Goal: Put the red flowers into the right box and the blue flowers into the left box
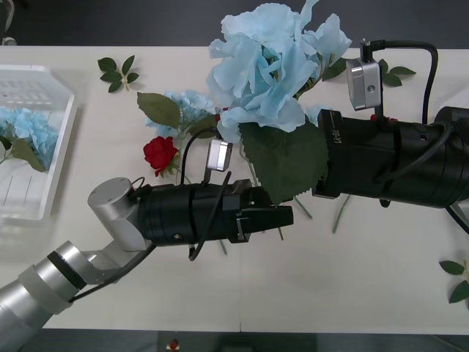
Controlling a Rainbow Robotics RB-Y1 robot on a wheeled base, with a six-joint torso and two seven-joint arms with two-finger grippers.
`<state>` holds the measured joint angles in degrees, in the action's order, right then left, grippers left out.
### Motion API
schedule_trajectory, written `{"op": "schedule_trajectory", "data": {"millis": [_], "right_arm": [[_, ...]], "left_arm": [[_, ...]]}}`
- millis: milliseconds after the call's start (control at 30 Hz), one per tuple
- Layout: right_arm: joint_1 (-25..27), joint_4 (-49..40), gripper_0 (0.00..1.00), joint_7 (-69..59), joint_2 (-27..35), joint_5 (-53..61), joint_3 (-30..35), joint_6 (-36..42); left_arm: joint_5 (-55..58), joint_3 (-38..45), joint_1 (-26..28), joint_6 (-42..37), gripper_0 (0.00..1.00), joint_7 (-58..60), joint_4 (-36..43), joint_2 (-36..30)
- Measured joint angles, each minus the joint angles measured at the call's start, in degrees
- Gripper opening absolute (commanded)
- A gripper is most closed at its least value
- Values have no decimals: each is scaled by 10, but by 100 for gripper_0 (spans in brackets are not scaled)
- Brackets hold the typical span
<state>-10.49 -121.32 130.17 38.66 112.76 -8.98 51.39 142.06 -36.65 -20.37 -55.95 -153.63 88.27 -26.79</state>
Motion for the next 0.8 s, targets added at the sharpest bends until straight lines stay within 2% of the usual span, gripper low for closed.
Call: {"op": "schedule_trajectory", "data": {"millis": [33,67,100,133,167,767,800], "right_arm": [[0,0,0,0,0,0,0,0],[0,0,0,0,0,0,0,0],[0,0,0,0,0,0,0,0],[0,0,0,0,0,0,0,0],[0,0,0,0,0,0,0,0],[0,7,0,0,0,0,0,-3],[0,7,6,0,0,0,0,-3]], "left_arm": [[0,-2,-3,4,86,0,0,0],[0,-3,-6,8,61,0,0,0],[0,-4,-9,10,45,0,0,0],[0,-5,-11,13,14,0,0,0],[0,-5,-13,16,0,0,0,0],[1,-5,-17,34,0,0,1,0],[2,-5,-17,35,0,0,1,0]]}}
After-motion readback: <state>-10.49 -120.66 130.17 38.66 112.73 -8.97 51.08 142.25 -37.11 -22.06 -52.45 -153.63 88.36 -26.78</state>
